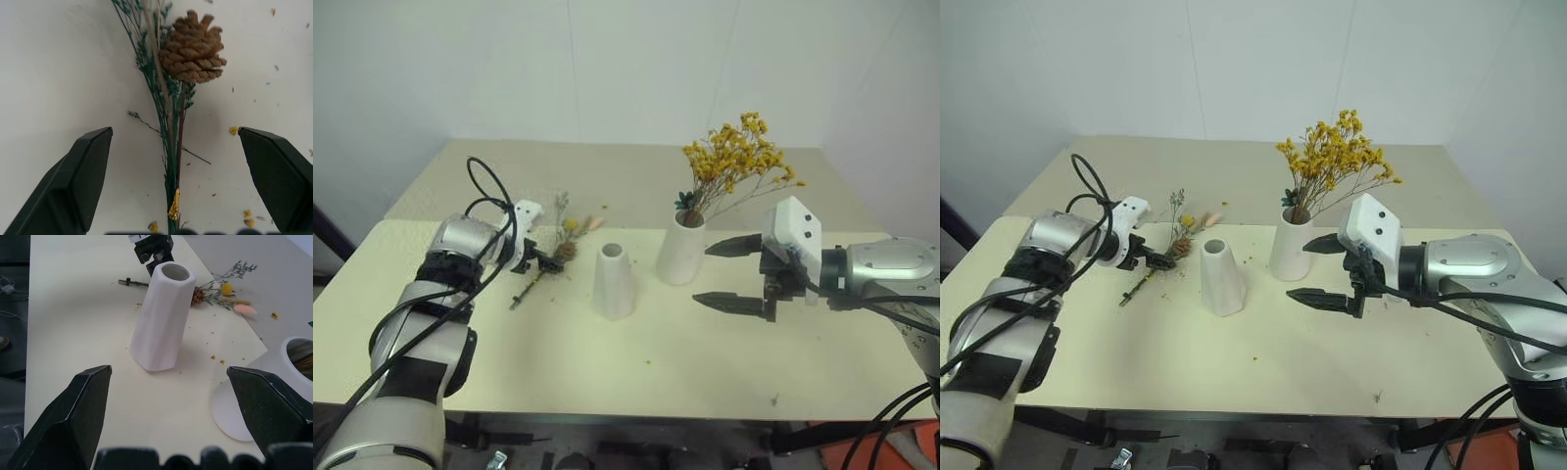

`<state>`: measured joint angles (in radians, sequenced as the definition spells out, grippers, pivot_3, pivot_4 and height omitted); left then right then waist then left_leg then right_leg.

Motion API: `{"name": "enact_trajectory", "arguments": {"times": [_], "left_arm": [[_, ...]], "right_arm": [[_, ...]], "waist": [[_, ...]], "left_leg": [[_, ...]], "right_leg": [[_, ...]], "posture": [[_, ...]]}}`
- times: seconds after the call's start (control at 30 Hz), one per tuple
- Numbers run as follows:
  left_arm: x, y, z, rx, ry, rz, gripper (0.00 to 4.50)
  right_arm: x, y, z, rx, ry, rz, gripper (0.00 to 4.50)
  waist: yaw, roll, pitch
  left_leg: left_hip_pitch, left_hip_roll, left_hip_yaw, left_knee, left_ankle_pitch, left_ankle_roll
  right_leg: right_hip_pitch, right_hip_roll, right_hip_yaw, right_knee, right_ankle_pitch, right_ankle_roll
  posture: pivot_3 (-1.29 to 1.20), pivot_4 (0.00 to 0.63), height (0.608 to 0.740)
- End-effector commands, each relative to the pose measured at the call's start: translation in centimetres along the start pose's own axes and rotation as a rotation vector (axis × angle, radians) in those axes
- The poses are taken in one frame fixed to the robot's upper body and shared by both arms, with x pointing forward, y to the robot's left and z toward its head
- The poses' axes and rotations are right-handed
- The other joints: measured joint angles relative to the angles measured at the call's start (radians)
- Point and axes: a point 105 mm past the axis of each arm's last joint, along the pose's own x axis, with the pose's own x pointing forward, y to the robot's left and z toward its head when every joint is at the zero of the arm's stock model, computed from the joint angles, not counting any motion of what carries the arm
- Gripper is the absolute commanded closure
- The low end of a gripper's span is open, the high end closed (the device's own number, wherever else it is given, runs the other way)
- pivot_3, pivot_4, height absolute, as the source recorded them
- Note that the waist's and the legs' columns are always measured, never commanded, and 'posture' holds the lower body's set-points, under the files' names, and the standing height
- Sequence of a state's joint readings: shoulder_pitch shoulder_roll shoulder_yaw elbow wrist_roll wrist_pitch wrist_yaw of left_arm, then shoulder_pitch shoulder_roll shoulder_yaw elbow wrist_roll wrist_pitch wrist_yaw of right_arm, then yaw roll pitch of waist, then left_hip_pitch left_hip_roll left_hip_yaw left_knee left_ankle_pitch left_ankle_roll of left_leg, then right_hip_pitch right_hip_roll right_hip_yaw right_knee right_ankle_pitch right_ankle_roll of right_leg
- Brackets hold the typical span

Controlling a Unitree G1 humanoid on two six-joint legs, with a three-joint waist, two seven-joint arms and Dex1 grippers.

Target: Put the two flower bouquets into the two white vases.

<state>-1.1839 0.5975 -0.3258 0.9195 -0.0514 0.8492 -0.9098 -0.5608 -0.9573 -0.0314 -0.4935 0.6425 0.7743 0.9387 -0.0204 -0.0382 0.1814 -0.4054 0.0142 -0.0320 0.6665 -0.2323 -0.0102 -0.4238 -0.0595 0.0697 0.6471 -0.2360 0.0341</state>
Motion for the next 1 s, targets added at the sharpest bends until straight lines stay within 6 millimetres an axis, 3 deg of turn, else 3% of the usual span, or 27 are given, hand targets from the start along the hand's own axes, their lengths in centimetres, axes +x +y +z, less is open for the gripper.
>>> {"name": "enact_trajectory", "arguments": {"times": [0.03,0.27,0.73,0.87,1.0], "left_arm": [[-0.3,0.2,0.7,0.066,0.016,0.010,0.00],[0.7,0.4,0.5,0.056,0.031,0.047,0.00],[1.2,0.1,1.0,0.084,0.015,0.039,4.49],[1.2,0.5,1.2,0.083,-0.012,0.074,4.49],[-0.1,2.1,3.7,0.066,-0.190,0.186,4.49]], "right_arm": [[-0.7,-0.6,0.6,-0.017,-0.016,-0.055,0.02],[-0.5,-0.9,0.1,-0.002,-0.011,-0.086,0.02],[-0.8,-0.6,0.7,-0.031,-0.018,-0.068,0.00],[-0.8,-0.6,0.8,-0.036,-0.015,-0.065,0.00],[-1.0,-0.7,0.9,-0.037,-0.015,-0.072,0.00]], "waist": [[0.000,0.000,0.000],[0.003,0.000,0.000],[0.004,0.000,0.000],[0.004,0.000,0.000],[0.004,0.000,0.000]], "left_leg": [[0.000,0.000,0.000,0.000,0.000,0.000],[0.000,0.000,0.000,0.001,0.000,0.000],[0.000,0.000,-0.001,0.002,0.000,0.000],[0.000,0.000,-0.001,0.002,0.000,0.000],[-0.001,0.000,-0.001,0.002,0.000,0.000]], "right_leg": [[0.000,0.000,0.000,0.000,0.000,0.000],[0.001,0.000,0.000,0.001,0.000,0.000],[0.001,0.000,0.000,0.001,0.000,0.000],[0.001,0.000,0.000,0.001,0.000,0.000],[0.000,0.000,0.000,0.001,0.000,0.000]], "posture": [[0.00,0.150,0.740],[0.00,0.150,0.740],[0.00,0.150,0.740],[0.00,0.150,0.740],[0.00,0.150,0.740]]}}
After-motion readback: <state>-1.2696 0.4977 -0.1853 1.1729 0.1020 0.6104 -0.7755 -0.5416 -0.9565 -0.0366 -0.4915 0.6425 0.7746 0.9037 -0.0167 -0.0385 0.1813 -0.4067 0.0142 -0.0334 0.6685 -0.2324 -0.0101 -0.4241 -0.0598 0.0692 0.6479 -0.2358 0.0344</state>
